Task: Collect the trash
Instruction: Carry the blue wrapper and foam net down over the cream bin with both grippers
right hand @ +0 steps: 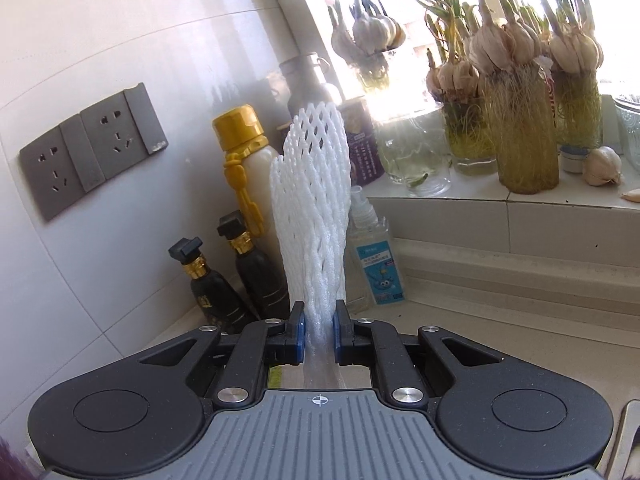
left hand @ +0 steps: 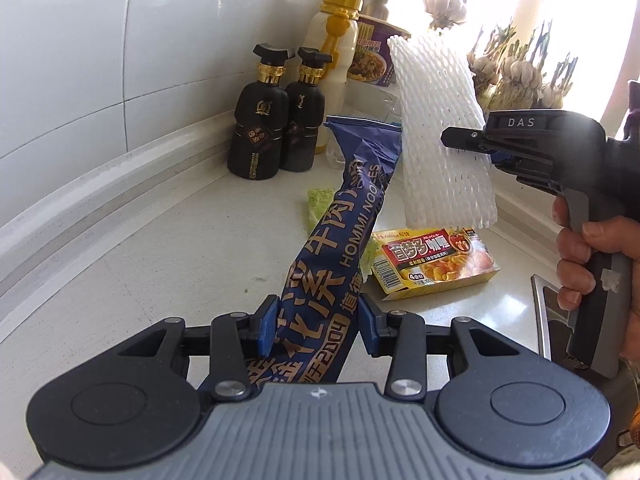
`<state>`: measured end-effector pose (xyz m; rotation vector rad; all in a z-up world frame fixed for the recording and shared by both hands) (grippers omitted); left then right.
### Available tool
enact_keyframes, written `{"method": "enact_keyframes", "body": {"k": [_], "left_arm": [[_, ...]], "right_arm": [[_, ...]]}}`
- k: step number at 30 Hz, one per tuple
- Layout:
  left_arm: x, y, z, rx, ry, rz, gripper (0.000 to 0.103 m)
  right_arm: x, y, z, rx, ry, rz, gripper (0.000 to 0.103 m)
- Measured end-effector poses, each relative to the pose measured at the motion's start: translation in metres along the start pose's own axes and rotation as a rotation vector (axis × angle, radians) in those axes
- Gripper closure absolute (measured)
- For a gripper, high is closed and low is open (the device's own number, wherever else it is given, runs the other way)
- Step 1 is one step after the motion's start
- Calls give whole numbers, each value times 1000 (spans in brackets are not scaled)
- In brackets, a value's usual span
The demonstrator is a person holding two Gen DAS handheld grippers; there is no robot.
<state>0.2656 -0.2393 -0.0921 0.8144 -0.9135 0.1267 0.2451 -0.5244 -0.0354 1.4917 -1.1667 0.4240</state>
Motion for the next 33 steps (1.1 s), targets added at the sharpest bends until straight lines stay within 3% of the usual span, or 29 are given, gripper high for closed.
{"method": "enact_keyframes", "body": {"k": [16, 33], "left_arm": [[-20, 60, -21, 41, 99, 34, 65], [-52, 133, -38, 94, 205, 68, 65]], "right_arm": [[-29, 67, -40, 77, 45, -92, 92], [-79, 125, -60, 160, -19, -250, 92]]}}
Point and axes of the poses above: each gripper's, at about its wrist camera, not at the fingertips, and y roughly against the way its jaws point, z to its right, x to its top, the point moved 3 cm from there along -y, roughly the way its jaws point, and after that the axes turned 12 degrees about -x, right-handed, at the moved point
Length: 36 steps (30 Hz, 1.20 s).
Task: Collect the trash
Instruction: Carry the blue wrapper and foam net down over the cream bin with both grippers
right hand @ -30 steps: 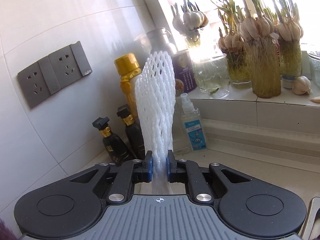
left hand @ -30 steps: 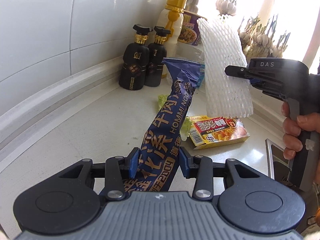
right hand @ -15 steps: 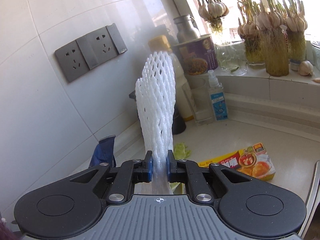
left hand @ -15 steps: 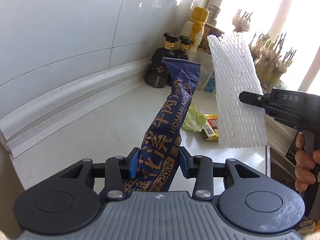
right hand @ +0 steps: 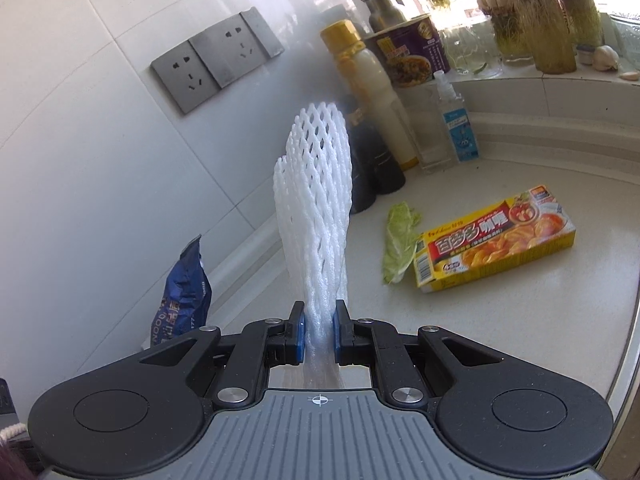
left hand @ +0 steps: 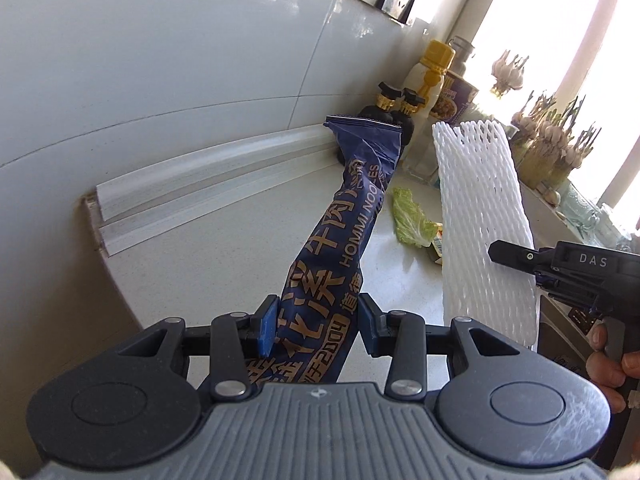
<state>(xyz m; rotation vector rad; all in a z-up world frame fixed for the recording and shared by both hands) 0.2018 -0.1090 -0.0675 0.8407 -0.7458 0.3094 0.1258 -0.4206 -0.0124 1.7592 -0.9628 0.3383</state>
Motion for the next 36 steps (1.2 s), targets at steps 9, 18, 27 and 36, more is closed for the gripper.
{"method": "enact_keyframes", "body": {"k": [9, 18, 27, 36], "left_arm": [[-16, 29, -17, 40, 61, 10, 65], [-40, 60, -44, 87, 132, 15, 65], [-60, 94, -68, 120, 191, 28, 65], [-90, 119, -97, 177, 277, 9, 65]], "right_arm": [[-35, 9, -21, 53, -1, -106, 92], [-72, 11, -51, 98, 42, -201, 92], [-116, 13, -94, 151, 115, -292, 92], [-154, 12, -133, 197, 183, -372, 92]]}}
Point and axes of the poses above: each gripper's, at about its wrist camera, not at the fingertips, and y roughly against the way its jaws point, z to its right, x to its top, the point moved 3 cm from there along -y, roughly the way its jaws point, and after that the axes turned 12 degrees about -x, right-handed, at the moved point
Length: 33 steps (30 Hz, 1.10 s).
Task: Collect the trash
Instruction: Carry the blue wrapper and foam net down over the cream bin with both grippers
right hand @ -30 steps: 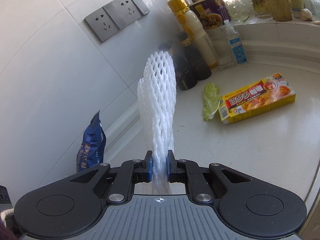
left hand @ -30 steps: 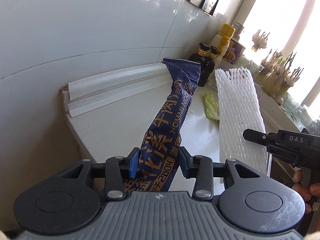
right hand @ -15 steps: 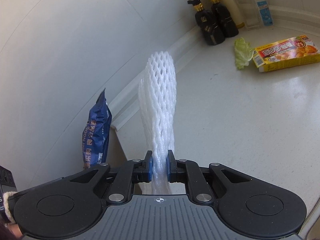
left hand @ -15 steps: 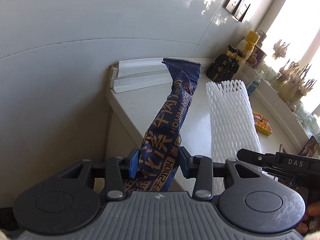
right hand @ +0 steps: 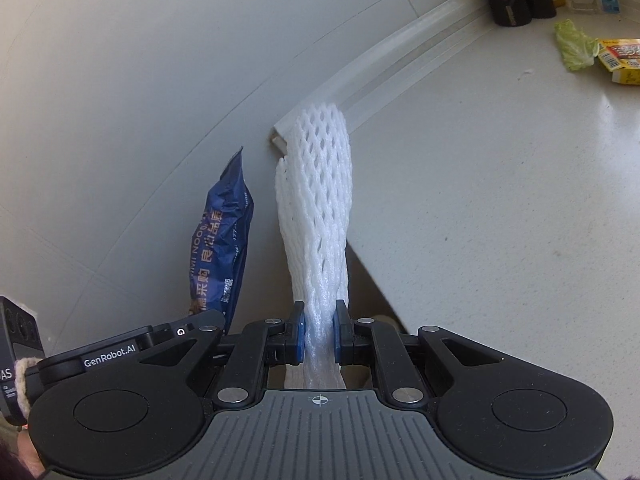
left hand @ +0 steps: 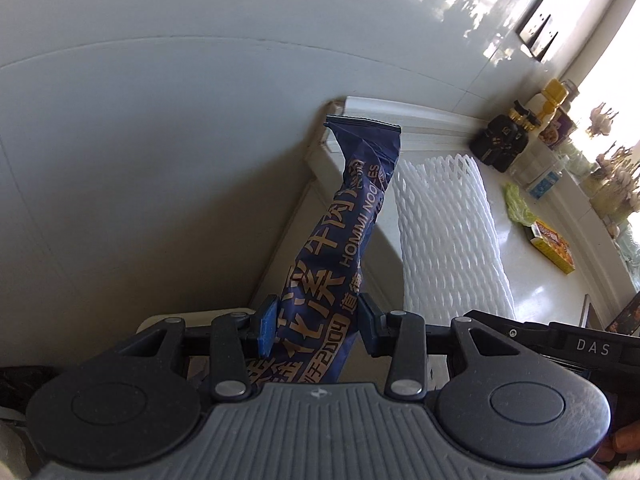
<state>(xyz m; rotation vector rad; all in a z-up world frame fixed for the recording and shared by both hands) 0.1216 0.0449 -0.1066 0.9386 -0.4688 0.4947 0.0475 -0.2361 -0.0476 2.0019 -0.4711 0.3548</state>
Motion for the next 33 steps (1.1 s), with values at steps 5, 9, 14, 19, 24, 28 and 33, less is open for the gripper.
{"method": "enact_keyframes", "body": {"k": [5, 9, 14, 19, 24, 28, 33], "left_arm": [[-15, 5, -21, 35, 42, -22, 65], [-25, 4, -33, 57, 65, -46, 65], [-40, 2, -47, 77, 88, -85, 65], [-51, -8, -59, 95, 109, -138, 65], [-69, -10, -78, 111, 131, -186, 65], [-80, -20, -88, 124, 158, -224, 65], [-95, -32, -106, 144, 176, -284, 65]], "right_arm": [[-16, -15, -16, 2, 25, -46, 92], [-27, -29, -23, -3, 35, -83, 92], [-39, -50, -28, -18, 42, -132, 92], [-49, -71, -25, -42, 39, -190, 92], [-62, -92, -22, -75, 42, -245, 92], [-79, -105, -18, -104, 38, -292, 92], [-89, -135, -16, -141, 37, -345, 91]]}}
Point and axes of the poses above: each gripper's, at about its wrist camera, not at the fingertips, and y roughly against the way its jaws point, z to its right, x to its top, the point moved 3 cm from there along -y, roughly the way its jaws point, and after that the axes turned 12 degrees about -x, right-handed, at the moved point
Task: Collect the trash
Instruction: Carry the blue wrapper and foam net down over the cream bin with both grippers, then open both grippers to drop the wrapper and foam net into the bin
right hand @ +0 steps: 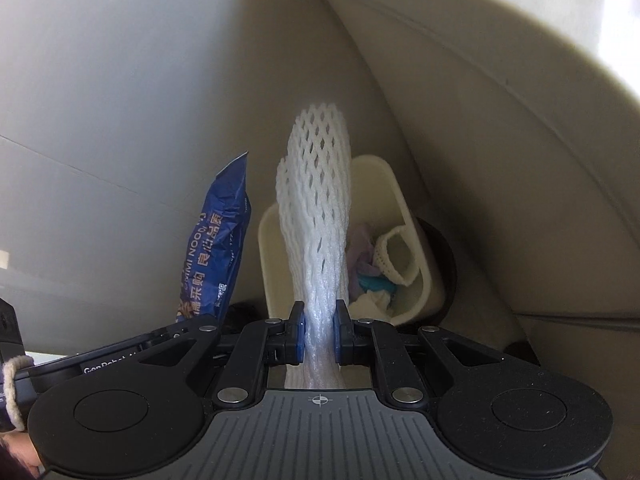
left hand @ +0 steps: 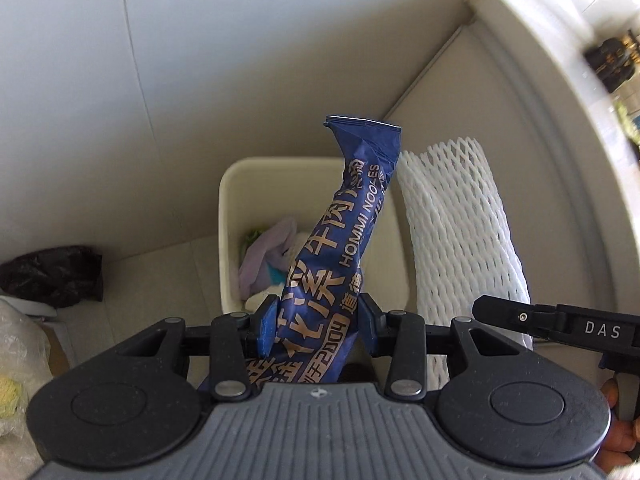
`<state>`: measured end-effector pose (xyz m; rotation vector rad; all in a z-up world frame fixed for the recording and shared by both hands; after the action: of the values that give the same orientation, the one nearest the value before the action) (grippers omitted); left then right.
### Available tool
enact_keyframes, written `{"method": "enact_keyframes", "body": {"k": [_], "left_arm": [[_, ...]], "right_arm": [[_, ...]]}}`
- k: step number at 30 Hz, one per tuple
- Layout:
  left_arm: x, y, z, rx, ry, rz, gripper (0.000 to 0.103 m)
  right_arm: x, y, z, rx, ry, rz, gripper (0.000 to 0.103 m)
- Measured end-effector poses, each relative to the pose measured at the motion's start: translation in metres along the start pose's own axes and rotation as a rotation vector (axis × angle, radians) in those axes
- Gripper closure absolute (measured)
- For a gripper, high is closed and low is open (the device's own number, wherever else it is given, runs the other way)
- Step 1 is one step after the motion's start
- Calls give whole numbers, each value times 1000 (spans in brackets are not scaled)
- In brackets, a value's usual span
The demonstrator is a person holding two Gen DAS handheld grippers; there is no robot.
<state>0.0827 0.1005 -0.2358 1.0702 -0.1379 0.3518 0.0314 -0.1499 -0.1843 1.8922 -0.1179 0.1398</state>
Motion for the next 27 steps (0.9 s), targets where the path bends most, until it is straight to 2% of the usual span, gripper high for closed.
{"method": "enact_keyframes", "body": {"k": [8, 16, 22, 27], "left_arm": [[-4, -45, -23, 49, 16, -114, 65], [7, -85, -36, 102, 37, -218, 65], [27, -100, -31, 138, 59, -276, 65], [39, -108, -31, 173, 45, -317, 65]], "right_arm": [[1, -57, 1, -48, -1, -105, 91], [21, -124, -3, -100, -48, -242, 91], [40, -149, 0, -121, -95, -349, 91], [57, -163, -8, -159, -85, -380, 90]]}}
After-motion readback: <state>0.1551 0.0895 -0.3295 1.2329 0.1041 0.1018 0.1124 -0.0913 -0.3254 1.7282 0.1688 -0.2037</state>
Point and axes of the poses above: each gripper's, at about its wrist camera, not at the fingertips, and y roughly against the way its jaws point, z to its right, x to its top, the point moved 3 cm from there along -y, roughly the way its jaws point, and after that the axes turned 12 degrees about -x, right-handed, at the moved point
